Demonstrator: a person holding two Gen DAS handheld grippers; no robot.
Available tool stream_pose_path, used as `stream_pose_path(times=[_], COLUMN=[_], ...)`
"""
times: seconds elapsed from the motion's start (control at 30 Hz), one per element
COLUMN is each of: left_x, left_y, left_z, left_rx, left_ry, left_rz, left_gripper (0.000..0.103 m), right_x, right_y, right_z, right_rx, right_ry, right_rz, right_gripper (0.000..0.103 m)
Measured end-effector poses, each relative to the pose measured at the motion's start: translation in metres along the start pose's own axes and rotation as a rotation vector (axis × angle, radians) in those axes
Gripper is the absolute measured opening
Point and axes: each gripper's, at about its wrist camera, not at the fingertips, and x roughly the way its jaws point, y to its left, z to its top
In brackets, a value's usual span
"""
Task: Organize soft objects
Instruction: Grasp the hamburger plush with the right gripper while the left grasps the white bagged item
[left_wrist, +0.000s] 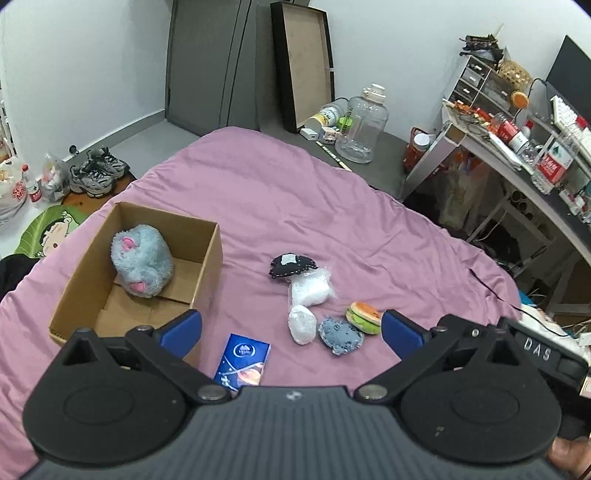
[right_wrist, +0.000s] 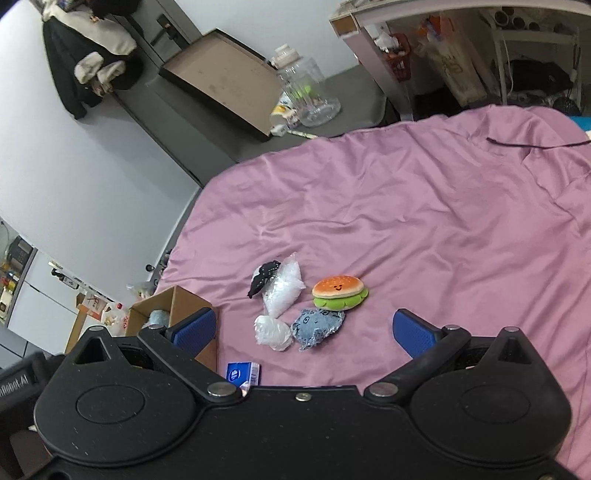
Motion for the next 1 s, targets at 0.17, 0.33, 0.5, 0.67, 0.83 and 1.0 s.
stream_pose_path(times=[0.17, 0.33, 0.5, 0.67, 0.83, 1.0], left_x=[0.024, 0.049, 0.087, 0.123, 0.153, 0.164], left_y=[-0.003, -0.006, -0.009, -0.007, -0.003, -0.002], left_z=[0.002, 0.002, -0.001, -0.008, -0.014, -0.013], left_rx=[-0.016, -0.044, -0.080, -0.120, -0.156, -0.208], left_ry=[0.019, 0.020, 0.054, 0.105, 0.163, 0.169], left_rz=[0.025, 0.033, 0.037, 0.068, 0.079, 0.080], left_gripper=[0.100, 0.098, 0.090, 0.072, 0.068, 0.068], right_x=[0.025, 0.050, 0.062, 0.080, 0.108, 0.128], right_y=[-0.002, -0.018, -0.026, -0.031, -0.040, -0.041], right_z=[0.008, 0.001, 0.003, 0.009, 0.008, 0.006], right_rx=[0.012, 0.043, 0.062, 0.063, 0.086, 0.084], right_ry=[0.007, 0.033, 0.047, 0.047, 0.112, 0.144], right_rz=[0.002, 0.008, 0.008, -0.012, 0.001, 0.010], right_gripper=[0.103, 0.103, 0.102, 0.096, 0.092, 0.092])
